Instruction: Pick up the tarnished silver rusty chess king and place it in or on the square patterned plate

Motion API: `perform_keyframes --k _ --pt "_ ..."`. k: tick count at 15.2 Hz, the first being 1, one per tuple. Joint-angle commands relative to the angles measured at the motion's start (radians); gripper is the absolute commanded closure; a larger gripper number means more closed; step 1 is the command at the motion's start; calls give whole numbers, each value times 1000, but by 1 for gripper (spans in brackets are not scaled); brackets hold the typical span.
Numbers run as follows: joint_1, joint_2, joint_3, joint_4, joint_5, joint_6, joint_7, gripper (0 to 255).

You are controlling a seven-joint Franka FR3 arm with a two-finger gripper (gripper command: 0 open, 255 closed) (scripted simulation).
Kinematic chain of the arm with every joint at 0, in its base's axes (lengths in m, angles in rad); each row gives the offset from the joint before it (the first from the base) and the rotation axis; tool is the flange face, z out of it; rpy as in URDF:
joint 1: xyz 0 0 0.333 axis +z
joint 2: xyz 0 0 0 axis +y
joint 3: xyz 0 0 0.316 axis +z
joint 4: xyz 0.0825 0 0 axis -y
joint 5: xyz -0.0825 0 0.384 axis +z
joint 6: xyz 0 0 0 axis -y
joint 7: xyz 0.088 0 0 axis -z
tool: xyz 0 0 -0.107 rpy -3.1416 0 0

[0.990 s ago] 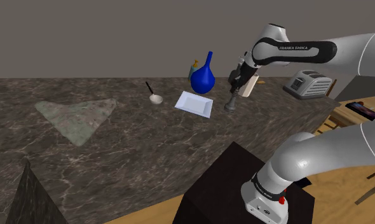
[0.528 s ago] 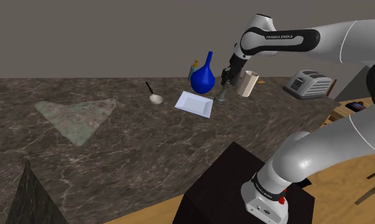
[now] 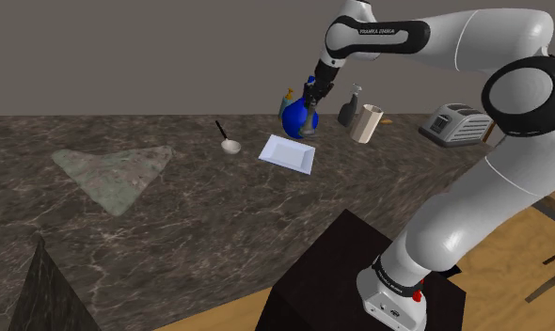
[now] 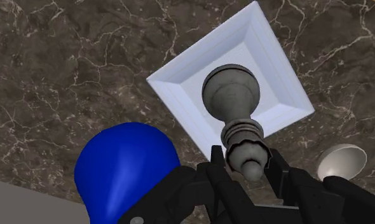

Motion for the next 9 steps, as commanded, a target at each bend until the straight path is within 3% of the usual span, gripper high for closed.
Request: perform_keyframes --k 1,2,9 --pt "10 62 8 72 15 -11 13 255" --pt "14 97 11 119 23 -25 18 255" --pt "14 105 10 34 26 68 15 255"
